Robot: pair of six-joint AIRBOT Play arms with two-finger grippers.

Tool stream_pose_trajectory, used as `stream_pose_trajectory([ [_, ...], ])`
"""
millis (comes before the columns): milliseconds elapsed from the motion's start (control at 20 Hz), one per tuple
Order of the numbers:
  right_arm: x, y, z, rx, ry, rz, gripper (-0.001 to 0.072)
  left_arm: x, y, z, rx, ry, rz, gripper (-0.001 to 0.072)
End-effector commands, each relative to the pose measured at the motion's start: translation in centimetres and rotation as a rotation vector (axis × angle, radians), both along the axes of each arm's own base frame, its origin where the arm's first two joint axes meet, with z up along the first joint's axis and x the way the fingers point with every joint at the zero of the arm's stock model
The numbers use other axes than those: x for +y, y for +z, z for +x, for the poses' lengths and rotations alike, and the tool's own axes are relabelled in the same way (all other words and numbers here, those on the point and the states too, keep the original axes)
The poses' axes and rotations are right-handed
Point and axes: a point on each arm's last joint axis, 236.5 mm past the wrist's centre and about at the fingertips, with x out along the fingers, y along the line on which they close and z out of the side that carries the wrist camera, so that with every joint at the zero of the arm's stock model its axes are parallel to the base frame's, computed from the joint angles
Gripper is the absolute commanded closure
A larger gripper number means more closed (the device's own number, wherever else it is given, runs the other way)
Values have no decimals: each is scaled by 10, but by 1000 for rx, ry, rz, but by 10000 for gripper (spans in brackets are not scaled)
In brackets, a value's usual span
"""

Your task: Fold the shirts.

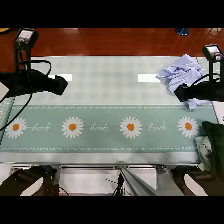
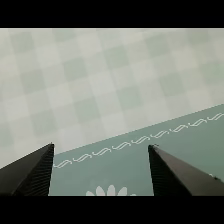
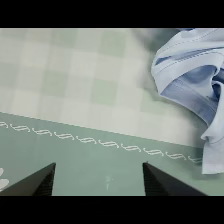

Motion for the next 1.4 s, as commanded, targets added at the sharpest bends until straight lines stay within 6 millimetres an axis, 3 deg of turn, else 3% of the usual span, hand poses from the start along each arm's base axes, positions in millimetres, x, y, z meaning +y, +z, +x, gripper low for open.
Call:
stream_pose_trajectory([
  [0,0,0,0,0,1,0,110,0,0,0,1,1,1,-8],
  [1100,0,0,0,-1,0,1,110,0,0,0,1,0,1,-8],
  [1350,1,32,37,-204,-16,17,111,-4,2,7,-23,0,-18,-8],
])
